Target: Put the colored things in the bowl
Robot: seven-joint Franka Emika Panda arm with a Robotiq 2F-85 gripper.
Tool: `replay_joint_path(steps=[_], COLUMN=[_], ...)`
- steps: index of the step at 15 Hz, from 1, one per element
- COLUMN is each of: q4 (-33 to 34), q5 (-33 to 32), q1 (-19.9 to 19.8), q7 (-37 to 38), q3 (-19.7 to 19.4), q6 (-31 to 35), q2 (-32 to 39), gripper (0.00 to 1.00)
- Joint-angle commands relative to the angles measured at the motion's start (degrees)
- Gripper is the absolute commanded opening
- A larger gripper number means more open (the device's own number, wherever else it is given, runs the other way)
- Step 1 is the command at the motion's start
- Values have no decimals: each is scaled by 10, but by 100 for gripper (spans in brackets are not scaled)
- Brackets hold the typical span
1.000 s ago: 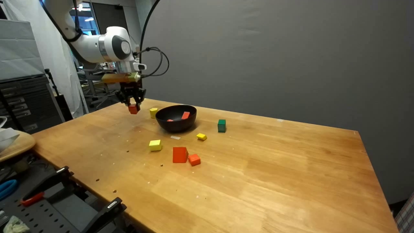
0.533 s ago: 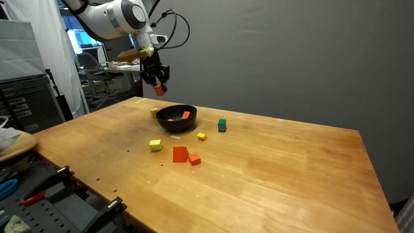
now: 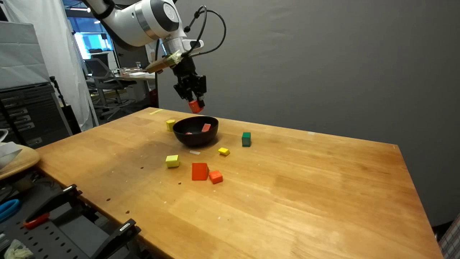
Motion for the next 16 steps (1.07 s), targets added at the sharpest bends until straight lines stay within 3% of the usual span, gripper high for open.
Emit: replay_joint_path(steps=[1,4,8,12,13,15,16], q4=[-10,-3,34,87,48,68,47], q5=[4,-4,3,63,42,53,58], q1=[-6,2,6,-13,4,3,-13], q7=[-7,-30,-82,-212,-152,-184,-233], q3=[19,37,73,120,99,107,119], q6=[-11,-13,-3,5,5,5,49], q2=[-18,-28,-3,57,24,47,38], gripper=[76,99,100,99,99,100,100])
